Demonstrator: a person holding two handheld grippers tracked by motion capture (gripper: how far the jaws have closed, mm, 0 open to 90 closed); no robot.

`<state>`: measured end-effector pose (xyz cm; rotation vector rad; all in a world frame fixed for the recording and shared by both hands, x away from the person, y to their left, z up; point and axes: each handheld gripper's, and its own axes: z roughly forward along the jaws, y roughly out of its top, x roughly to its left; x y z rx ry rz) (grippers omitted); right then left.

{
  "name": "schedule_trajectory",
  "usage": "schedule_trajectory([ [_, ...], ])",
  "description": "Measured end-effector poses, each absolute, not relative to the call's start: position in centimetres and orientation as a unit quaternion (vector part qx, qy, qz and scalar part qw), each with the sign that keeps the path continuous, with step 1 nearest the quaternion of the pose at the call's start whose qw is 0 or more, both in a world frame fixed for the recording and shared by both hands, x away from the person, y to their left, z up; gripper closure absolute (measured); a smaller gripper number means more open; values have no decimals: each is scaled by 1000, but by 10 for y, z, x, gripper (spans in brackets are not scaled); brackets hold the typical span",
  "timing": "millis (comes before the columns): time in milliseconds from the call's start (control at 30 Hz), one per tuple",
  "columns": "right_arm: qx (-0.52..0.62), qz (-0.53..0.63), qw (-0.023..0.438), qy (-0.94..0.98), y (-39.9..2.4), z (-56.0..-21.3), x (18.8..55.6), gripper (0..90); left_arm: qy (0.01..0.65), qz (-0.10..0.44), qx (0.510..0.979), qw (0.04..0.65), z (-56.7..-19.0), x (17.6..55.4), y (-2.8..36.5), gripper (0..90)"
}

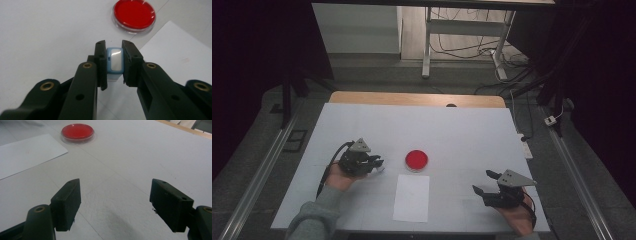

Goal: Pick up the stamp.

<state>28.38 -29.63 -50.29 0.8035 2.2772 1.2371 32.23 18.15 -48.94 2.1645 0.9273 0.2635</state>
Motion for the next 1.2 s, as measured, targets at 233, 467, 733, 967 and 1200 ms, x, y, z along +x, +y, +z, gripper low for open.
schedule_trajectory([
  [233,288,449,220,817,-297,-502,283,254,363,101,832,408,-482,318,183,753],
  [467,292,452,228,812,-299,-502,283,257,361,104,824,425,-475,314,181,753],
  [733,298,452,232,808,-300,-503,284,263,353,108,818,442,-468,310,179,753],
  [967,299,451,234,808,-301,-504,284,263,354,100,809,458,-466,309,181,753],
  [1200,299,448,234,809,-300,-504,284,264,353,91,801,475,-463,307,182,753],
])
